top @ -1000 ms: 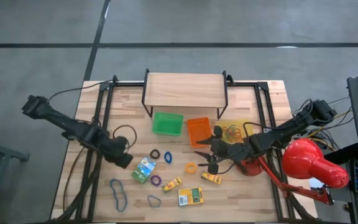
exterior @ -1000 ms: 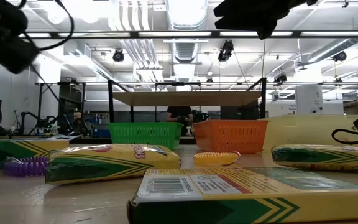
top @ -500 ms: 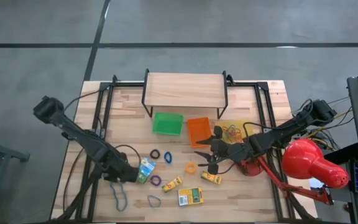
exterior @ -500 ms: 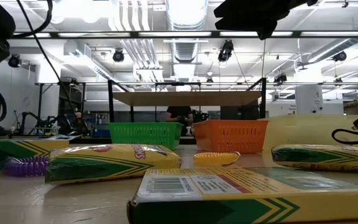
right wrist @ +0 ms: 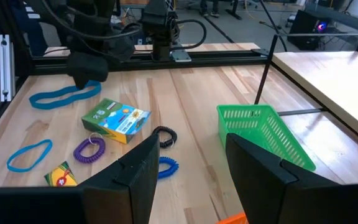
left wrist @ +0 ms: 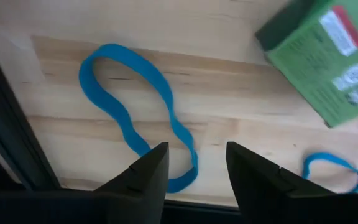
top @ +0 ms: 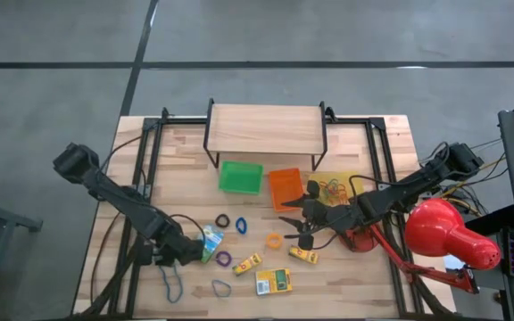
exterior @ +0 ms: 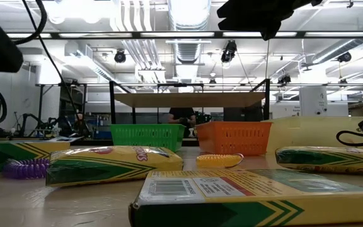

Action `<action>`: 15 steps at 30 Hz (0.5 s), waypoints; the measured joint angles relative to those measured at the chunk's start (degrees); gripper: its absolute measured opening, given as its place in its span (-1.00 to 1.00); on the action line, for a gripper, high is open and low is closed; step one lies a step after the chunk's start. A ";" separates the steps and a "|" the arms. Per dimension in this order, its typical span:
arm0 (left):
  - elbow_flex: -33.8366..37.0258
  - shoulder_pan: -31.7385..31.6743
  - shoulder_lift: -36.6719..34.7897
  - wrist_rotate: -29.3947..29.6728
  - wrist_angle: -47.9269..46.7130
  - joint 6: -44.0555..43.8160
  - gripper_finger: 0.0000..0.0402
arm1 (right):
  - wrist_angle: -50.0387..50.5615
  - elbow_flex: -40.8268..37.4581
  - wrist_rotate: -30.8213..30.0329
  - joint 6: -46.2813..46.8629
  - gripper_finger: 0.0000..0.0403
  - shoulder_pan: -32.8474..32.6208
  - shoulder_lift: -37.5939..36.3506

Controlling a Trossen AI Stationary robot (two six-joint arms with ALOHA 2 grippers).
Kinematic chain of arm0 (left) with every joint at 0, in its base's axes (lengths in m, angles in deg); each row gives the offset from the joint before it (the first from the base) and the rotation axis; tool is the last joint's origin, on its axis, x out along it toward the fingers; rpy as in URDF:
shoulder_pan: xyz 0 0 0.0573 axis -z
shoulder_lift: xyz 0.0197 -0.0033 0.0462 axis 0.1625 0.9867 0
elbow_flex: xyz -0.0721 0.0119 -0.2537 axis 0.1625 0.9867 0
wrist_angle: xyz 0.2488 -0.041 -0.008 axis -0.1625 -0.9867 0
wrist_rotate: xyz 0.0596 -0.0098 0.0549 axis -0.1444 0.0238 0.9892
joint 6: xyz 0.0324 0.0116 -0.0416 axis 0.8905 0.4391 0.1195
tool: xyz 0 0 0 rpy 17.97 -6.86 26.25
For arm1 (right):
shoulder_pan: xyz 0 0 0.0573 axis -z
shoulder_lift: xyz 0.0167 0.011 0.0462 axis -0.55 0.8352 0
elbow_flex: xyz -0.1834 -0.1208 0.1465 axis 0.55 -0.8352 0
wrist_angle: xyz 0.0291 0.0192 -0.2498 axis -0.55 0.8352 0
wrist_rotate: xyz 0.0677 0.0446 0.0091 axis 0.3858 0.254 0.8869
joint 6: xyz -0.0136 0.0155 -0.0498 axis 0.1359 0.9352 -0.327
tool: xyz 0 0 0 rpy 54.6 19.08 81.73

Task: Pick & Place Office Desk Supplies
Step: Put the left blue rubber band into the yellow bin

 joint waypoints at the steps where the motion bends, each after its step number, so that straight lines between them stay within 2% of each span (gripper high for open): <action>1: 0.00 0.10 0.28 -0.41 -0.19 -0.61 -0.19 | 0.00 0.00 0.02 0.00 -0.09 0.00 0.00; 7: 0.00 1.76 2.79 -1.02 -1.33 -5.59 -0.25 | 0.07 0.00 0.00 0.00 -0.09 0.00 0.00; 15: 0.02 1.98 7.20 -0.96 -0.63 -5.40 -0.36 | 0.07 0.00 0.02 0.02 -0.09 0.00 0.00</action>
